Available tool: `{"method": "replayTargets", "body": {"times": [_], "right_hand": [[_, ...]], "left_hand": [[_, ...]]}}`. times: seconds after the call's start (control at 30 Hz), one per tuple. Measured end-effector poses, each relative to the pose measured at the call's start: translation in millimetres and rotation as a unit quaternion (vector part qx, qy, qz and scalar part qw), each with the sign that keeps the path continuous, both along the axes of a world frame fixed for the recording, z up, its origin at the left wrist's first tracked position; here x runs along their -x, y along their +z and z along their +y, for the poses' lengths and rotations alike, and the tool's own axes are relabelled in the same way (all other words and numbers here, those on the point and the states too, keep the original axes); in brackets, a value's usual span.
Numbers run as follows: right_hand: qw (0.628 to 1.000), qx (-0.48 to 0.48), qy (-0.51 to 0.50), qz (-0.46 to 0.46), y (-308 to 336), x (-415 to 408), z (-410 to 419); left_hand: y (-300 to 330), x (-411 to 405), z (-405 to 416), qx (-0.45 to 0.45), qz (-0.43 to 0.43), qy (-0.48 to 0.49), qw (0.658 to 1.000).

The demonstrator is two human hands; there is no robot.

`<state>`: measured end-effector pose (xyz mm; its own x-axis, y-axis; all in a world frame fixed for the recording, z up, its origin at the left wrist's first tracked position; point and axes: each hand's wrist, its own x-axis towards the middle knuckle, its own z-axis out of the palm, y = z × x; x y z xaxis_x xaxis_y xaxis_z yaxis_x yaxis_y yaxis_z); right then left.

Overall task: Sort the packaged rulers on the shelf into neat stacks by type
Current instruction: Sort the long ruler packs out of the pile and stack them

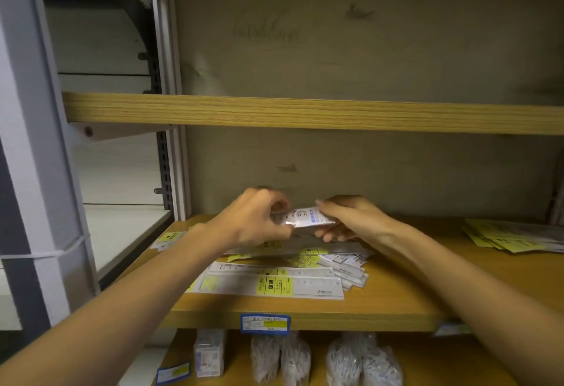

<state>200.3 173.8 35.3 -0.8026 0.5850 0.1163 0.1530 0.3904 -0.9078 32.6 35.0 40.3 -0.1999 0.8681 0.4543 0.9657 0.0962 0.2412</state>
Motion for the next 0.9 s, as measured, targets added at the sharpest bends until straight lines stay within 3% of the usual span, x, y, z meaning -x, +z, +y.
{"method": "replayTargets", "body": {"times": [0.23, 0.43, 0.67, 0.9], "right_hand": [[0.998, 0.031, -0.011, 0.053, 0, 5, -5], [0.99, 0.002, -0.109, 0.086, -3, 4, 3], [0.979, 0.019, -0.172, 0.104, -7, 0, 14], [0.982, 0.022, -0.159, 0.104, -10, 4, 15]], "left_hand": [[-7, 1, 4, -0.03, 0.024, 0.005, 0.999], [-9, 11, 0, -0.048, 0.041, 0.004, 0.998], [-21, 17, -8, 0.198, -0.004, -0.044, 0.979], [-26, 14, -9, 0.262, -0.03, -0.042, 0.964]]}}
